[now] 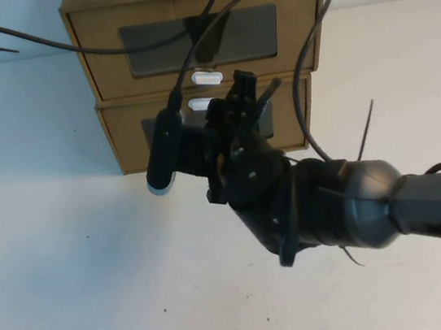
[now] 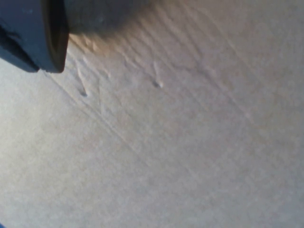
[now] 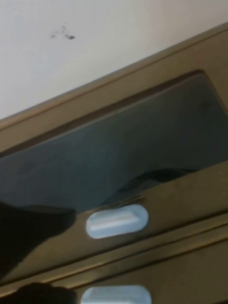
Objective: Open the shoe box
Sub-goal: 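Pull the top drawer of the cardboard box fully open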
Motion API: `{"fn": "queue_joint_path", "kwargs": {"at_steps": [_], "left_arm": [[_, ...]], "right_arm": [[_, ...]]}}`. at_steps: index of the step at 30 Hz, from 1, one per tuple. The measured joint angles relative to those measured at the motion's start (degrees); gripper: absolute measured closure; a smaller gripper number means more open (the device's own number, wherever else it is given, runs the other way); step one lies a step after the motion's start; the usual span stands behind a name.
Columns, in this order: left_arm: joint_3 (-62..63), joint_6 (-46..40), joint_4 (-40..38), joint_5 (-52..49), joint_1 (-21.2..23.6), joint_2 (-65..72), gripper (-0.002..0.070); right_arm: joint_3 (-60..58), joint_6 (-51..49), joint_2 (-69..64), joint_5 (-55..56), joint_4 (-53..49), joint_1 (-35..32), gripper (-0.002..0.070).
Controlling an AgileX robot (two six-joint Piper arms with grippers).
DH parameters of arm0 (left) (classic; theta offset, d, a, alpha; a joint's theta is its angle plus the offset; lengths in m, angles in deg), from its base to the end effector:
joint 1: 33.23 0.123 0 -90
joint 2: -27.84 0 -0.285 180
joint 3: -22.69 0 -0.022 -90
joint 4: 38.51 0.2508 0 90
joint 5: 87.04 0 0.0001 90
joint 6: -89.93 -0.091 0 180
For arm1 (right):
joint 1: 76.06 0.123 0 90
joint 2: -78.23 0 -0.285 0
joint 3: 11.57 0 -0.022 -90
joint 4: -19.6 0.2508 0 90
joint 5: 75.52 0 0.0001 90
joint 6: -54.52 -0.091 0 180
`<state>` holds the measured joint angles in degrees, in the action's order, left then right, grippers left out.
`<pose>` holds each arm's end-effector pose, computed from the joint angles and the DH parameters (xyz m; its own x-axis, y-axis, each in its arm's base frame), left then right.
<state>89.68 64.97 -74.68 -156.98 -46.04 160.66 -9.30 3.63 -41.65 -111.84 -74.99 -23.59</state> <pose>0.4473 -0.1535 0.4046 -0.5231 0.2801 -0.8049 0.7008 0.6788 -0.2193 0.3115 0.3172 0.2433 0.0425 -0.8783 -0.4762 -0.3977 0.4224 -0.8145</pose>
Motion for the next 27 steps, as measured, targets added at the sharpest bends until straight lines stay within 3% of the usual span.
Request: {"fn": "queue_joint_path", "kwargs": {"at_steps": [27], "left_arm": [[0.0, 0.04, 0.21, 0.0, 0.0, -0.1, 0.068]], "right_arm": [[9.46, 1.13, -4.59, 4.62, -0.13, -5.92, 0.0402]]}}
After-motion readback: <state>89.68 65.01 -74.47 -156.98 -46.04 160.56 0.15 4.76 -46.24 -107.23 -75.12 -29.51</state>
